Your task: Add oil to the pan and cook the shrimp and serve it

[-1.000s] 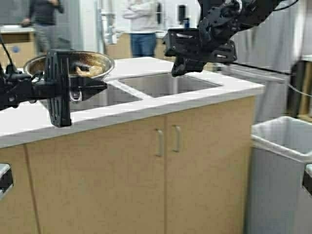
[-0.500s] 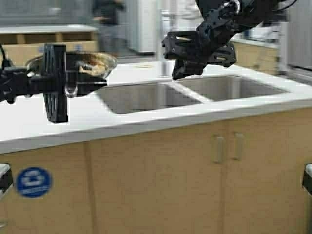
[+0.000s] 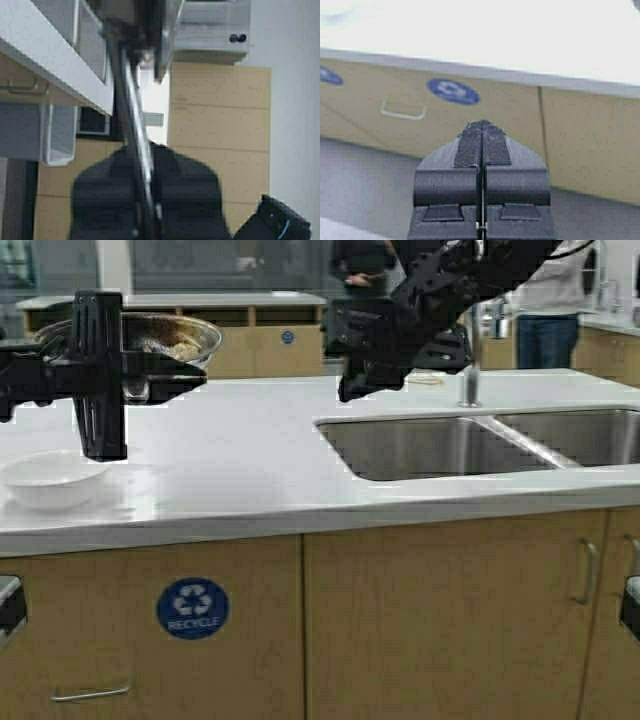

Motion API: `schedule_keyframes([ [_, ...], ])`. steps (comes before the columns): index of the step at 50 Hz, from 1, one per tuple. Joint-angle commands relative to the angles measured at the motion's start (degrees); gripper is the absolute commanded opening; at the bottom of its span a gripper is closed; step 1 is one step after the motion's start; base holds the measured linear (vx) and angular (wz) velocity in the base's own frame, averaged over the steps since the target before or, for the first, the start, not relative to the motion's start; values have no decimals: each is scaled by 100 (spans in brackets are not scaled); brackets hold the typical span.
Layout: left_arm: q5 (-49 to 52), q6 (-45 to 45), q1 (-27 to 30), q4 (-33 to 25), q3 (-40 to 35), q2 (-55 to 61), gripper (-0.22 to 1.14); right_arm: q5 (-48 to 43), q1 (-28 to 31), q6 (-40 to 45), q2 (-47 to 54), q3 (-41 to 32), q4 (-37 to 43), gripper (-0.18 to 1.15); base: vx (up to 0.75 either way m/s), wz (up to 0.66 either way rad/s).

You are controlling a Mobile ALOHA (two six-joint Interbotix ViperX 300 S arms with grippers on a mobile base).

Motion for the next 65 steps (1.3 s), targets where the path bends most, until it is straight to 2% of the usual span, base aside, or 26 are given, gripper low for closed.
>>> schedule_keyframes([
  [1, 105, 79, 202, -35, -79, -334, 4, 0, 18, 0, -149, -88, 9, 6, 4, 21],
  [17, 360, 70, 299, -26, -325, -325, 4, 0, 9, 18, -167, -35, 44, 6, 4, 21],
  [32, 1450, -18, 290, 167, -703, -475, 4, -53, 44, 62, -211, 132, 53, 6, 6, 31],
  [51, 3111, -18, 290, 976, -1318, -817, 4, -141, 53, 105, -211, 185, 62, 6, 4, 17],
  [65, 4377, 18, -88, 1600, -1802, -817, 4, -290, 44, 149, -220, 308, 149, 6, 2, 7],
])
